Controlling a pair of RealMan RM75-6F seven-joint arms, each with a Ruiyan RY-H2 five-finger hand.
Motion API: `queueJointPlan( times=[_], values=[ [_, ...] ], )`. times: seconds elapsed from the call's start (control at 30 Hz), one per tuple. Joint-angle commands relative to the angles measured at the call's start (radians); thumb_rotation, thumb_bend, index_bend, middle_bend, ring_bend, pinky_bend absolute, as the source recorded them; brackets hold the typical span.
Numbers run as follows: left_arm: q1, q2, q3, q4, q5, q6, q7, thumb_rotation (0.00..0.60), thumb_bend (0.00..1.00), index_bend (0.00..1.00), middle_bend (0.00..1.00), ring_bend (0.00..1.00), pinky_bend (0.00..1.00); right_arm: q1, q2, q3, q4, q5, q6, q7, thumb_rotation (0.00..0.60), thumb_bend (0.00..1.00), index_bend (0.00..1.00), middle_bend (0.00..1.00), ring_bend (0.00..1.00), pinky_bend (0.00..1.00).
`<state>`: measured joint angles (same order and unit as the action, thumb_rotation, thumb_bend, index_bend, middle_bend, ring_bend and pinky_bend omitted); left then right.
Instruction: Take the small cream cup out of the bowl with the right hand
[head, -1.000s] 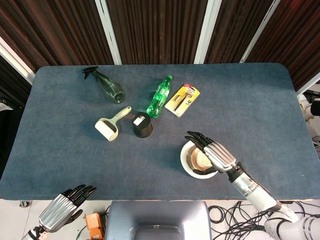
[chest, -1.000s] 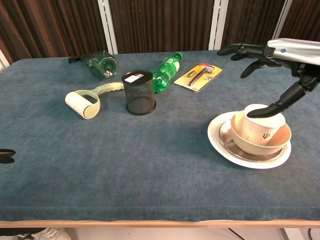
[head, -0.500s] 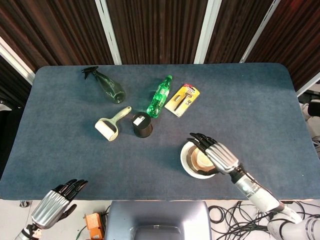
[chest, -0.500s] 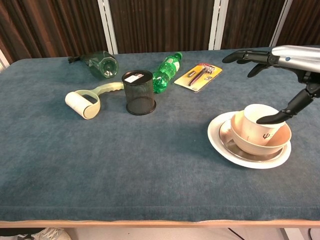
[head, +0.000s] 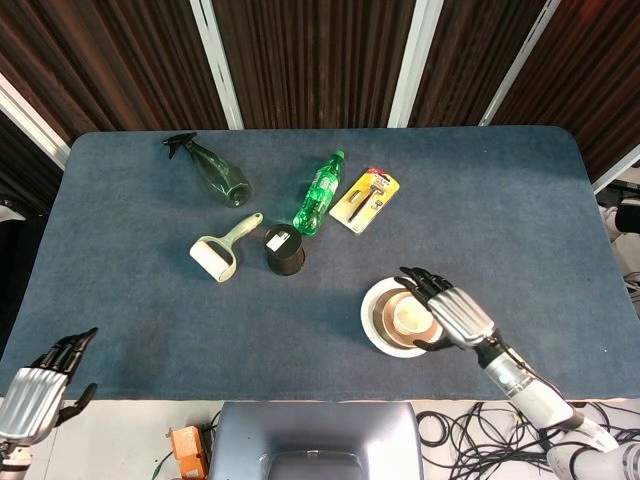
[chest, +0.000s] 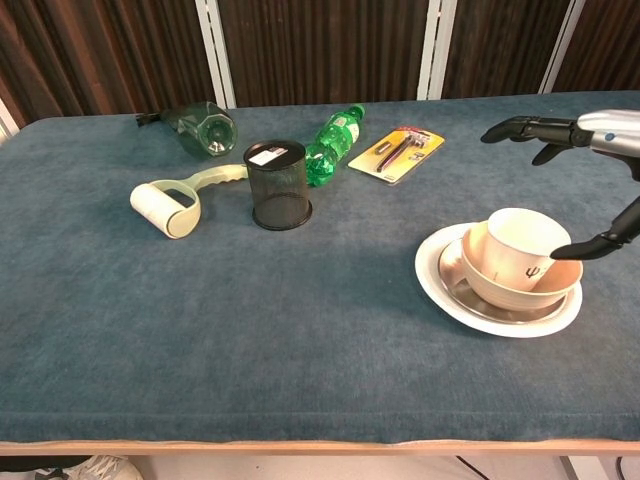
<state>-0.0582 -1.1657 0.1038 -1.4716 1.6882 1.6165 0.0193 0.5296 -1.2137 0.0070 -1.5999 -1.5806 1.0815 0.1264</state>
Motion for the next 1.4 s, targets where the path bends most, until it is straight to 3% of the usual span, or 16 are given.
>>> queueJointPlan(
  times=[0.03,0.53,0.8,1.13,1.4],
  values=[
    [0.033,0.035,-0.021,-0.030,-0.050,0.026,-0.045,0.600,0.31,0.09,0.21,0.20,0.52,-0.008,-0.002,-0.001,0.012,0.014,0.000,-0.003,0.600,0.08,0.02,0.00,0.00,0.17],
    [0.095,0.068,-0.075,-0.028,-0.141,0.088,-0.180,0.600,0.31,0.09,0.22,0.21,0.53,-0.001,-0.030,0.006,0.066,0.080,-0.063,0.000,0.600,0.08,0.05,0.02,0.03,0.18],
    [0.106,0.071,-0.088,-0.018,-0.146,0.085,-0.209,0.600,0.31,0.09,0.23,0.21,0.53,0.020,-0.090,0.029,0.126,0.110,-0.094,0.011,0.600,0.08,0.18,0.17,0.20,0.35],
    [0.109,0.072,-0.097,-0.015,-0.140,0.075,-0.212,0.600,0.31,0.09,0.23,0.21,0.53,0.028,-0.117,0.032,0.152,0.106,-0.094,0.005,0.600,0.08,0.31,0.26,0.31,0.45],
    [0.113,0.072,-0.101,-0.014,-0.134,0.072,-0.211,0.600,0.31,0.09,0.23,0.21,0.53,0.022,-0.126,0.031,0.161,0.106,-0.081,-0.013,0.600,0.08,0.47,0.36,0.45,0.58]
  ],
)
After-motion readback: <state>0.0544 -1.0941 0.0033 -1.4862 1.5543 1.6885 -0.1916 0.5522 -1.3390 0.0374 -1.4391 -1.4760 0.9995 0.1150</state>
